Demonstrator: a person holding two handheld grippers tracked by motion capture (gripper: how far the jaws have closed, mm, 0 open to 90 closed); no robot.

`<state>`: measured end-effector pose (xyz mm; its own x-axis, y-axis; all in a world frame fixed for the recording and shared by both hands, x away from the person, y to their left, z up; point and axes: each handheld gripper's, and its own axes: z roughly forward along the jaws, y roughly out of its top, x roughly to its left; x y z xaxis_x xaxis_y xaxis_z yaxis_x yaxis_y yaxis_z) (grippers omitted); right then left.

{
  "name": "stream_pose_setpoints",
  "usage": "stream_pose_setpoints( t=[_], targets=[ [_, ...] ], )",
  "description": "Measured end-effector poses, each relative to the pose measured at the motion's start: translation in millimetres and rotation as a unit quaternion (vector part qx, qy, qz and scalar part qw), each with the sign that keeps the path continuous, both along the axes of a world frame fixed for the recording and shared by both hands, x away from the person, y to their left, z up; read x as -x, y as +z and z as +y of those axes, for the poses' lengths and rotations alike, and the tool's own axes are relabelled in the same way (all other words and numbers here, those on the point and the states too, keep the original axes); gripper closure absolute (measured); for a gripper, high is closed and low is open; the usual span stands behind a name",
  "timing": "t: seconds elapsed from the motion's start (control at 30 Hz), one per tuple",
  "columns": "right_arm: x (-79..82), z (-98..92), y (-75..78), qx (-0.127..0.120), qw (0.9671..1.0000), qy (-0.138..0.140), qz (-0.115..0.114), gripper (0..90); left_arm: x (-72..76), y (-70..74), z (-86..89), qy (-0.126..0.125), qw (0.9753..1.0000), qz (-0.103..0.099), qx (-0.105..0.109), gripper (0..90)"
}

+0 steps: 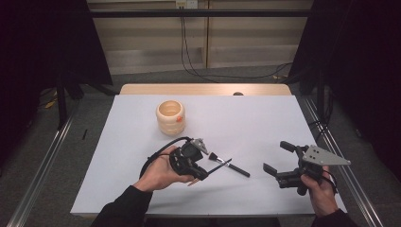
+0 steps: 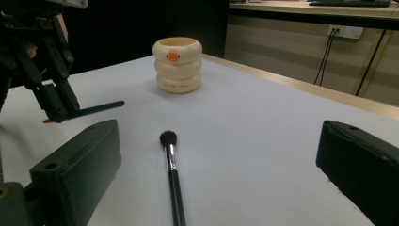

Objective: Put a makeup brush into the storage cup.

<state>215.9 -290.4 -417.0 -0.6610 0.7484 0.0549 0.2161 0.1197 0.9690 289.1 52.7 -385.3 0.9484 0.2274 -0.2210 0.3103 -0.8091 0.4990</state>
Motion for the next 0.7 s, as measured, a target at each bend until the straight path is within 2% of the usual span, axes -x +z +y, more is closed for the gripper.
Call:
stream_pose_setpoints(
  t=[0.03,0.1,0.2,0.3,0.33,0.37,0.4,0.43,0.47,0.6,0.7],
  targets=[
    [-2.1,0.8,2.2,-0.006,1.0000,0.008,0.001,0.0,1.3,-0.4,-1.4,0.003,1.0000,0.001,0.002,83.6],
    [-4.5,2.6,6.0,-0.008,0.9998,0.017,-0.007,0.0,1.3,-0.2,-2.5,-0.011,0.9999,-0.001,-0.007,83.6],
    [-8.5,5.1,10.6,-0.022,0.9992,0.028,-0.019,0.0,1.6,-0.5,-2.5,-0.005,1.0000,-0.001,-0.002,83.6],
    [-14.0,8.0,14.7,-0.025,0.9989,0.031,-0.024,0.0,1.0,0.0,-2.2,-0.007,1.0000,0.001,0.002,83.6],
    [-16.3,8.9,16.2,-0.024,0.9986,0.039,-0.026,0.0,0.2,1.4,-2.2,-0.013,0.9999,-0.001,-0.006,83.6],
    [-18.6,10.3,18.3,-0.024,0.9985,0.043,-0.023,0.0,1.3,1.0,-2.8,-0.005,1.0000,0.002,0.000,83.6],
    [-20.7,11.8,20.3,-0.023,0.9982,0.051,-0.020,0.0,0.2,0.9,-2.9,-0.015,0.9999,0.000,-0.002,83.6],
    [-25.9,15.3,24.3,-0.018,0.9971,0.069,-0.026,0.0,1.8,-0.1,-3.9,-0.007,1.0000,0.002,0.001,83.6],
    [-25.9,15.3,24.3,-0.018,0.9971,0.069,-0.026,0.0,0.7,0.0,-3.8,-0.017,0.9999,-0.001,-0.004,83.6],
    [-33.2,22.1,27.7,-0.018,0.9967,0.076,-0.024,0.0,-0.2,-1.0,-6.0,-0.020,0.9998,0.003,-0.007,83.6],
    [-43.0,27.9,33.2,-0.025,0.9951,0.091,-0.029,0.0,-0.8,-1.6,-8.1,-0.025,0.9997,0.005,-0.007,83.6]
  ],
)
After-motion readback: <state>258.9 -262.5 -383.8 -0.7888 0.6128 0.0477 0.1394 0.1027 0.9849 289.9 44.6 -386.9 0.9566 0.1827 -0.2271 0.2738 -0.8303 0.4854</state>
